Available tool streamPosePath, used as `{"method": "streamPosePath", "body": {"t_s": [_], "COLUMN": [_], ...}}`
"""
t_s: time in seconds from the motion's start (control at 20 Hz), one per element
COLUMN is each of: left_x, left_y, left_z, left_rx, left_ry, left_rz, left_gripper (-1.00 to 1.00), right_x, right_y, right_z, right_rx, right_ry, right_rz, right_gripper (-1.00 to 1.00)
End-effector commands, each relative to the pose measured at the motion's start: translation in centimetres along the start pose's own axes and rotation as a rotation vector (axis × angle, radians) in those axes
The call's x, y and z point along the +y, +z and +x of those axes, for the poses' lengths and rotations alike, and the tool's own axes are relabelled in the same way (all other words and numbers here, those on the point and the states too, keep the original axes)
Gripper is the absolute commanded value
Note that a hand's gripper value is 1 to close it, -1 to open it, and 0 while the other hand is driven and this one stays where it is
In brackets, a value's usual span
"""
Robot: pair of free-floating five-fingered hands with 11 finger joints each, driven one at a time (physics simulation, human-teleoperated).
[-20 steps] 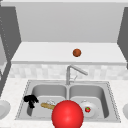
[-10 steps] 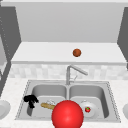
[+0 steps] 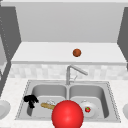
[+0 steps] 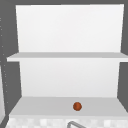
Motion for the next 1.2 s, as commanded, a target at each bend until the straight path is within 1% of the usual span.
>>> {"method": "streamPosePath", "body": {"t_s": [0.0,0.1,0.25,0.45,0.7,0.85,1.15], "left_x": [0.0,0.0,0.0,0.0,0.0,0.0,0.0], "left_y": [0.0,0.0,0.0,0.0,0.0,0.0,0.0], "left_z": [0.0,0.0,0.0,0.0,0.0,0.0,0.0], "left_rx": [0.0,0.0,0.0,0.0,0.0,0.0,0.0], "left_ry": [0.0,0.0,0.0,0.0,0.0,0.0,0.0], "left_rz": [0.0,0.0,0.0,0.0,0.0,0.0,0.0], "left_gripper": [0.0,0.0,0.0,0.0,0.0,0.0,0.0], "right_x": [-0.5,-0.3,0.6,1.2,1.4,1.3,0.8], "right_y": [2.7,3.4,4.0,4.8,4.1,3.5,2.2], "right_z": [2.2,3.5,5.2,7.6,10.9,12.5,15.3], "right_rx": [0.0,0.028,0.067,0.128,0.221,0.284,0.395], "right_ry": [-0.017,-0.002,-0.001,0.005,0.032,0.041,0.037], "right_rz": [0.043,0.042,0.011,-0.008,-0.07,-0.084,-0.09], "right_gripper": [-1.0,-1.0,-1.0,-1.0,-1.0,-1.0,-1.0]}}
